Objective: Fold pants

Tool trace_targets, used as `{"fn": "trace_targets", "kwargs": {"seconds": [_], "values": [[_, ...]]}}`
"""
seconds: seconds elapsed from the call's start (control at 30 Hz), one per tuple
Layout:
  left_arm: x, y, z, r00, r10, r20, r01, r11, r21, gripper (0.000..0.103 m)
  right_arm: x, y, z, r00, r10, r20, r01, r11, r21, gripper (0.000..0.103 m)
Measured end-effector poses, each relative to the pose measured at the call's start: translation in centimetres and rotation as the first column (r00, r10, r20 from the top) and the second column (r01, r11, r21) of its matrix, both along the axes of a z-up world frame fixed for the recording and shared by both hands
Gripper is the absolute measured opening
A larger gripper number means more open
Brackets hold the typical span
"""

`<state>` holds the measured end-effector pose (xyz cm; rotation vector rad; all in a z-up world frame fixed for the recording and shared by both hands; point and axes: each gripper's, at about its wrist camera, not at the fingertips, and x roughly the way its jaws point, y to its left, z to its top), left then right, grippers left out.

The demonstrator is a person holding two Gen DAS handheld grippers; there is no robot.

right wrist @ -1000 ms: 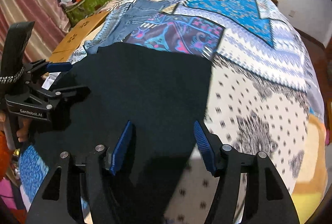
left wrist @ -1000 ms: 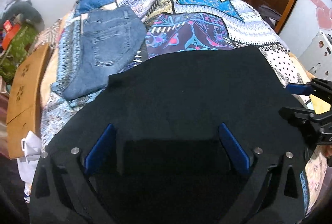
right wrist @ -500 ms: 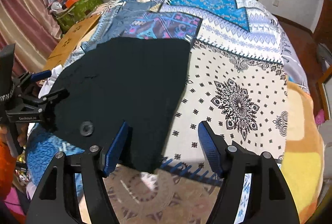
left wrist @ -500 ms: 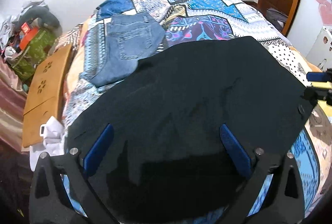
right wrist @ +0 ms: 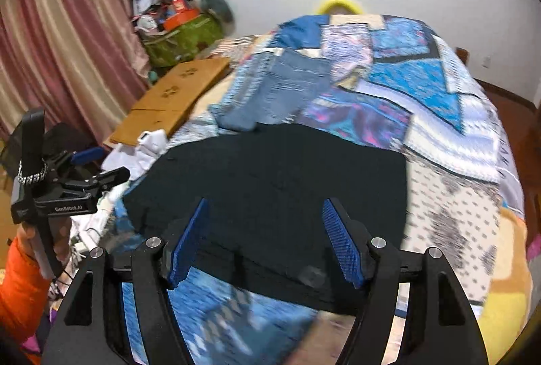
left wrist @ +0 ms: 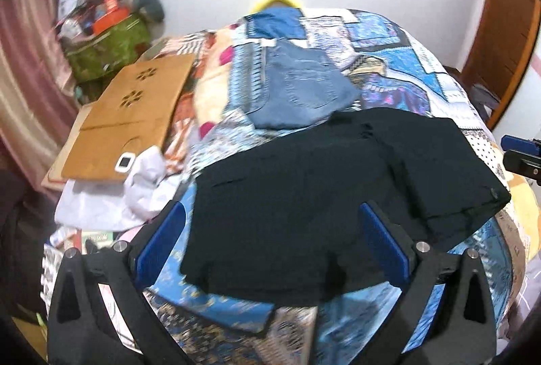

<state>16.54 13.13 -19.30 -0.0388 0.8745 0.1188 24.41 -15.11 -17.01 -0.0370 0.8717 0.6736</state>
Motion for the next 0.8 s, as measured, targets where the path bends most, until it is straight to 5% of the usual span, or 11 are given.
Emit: {"fn": "trace_targets", "kwargs": {"seconds": [0.2,0.43,0.5,0.6,0.7,0.8], "values": [[-2.0,4.6,-3.4,0.991,0.082,-0.103,-0.097,0.985,-0.143,0.103,0.7,4.6,-3.2,0.996,0.049,-0.075,-0.051,0.998,-0.027,0.067],[-3.1,7.1,-8.0,0.962,0.095,-0.256,-0.179,0.927,-0.330,0.103,0.9,6.1,-6.8,0.986,0.053,-0.161,-0.063,0.997,-0.053,0.068],[-3.0,7.0,-8.8,0.959,0.063,-0.276,-0.177,0.894,-0.411,0.103,0.8,6.2,-6.9,0.984,0.063,-0.164,-0.074,0.995,-0.060,0.069],[-2.6,6.7,-10.4,0.954,-0.036,-0.296,-0.155,0.789,-0.594,0.103,0.7,6.5,-6.8,0.984,0.070,-0.162,-0.083,0.994,-0.070,0.069],[-1.7,6.1,-11.2,0.953,-0.044,-0.299,-0.157,0.774,-0.613,0.103,0.6,6.6,-6.8,0.985,0.077,-0.156,-0.088,0.994,-0.067,0.071],[-0.4,6.5,-12.1,0.950,-0.033,-0.312,-0.191,0.728,-0.658,0.103,0.4,6.7,-6.9,0.986,0.085,-0.141,-0.095,0.993,-0.066,0.073]]}}
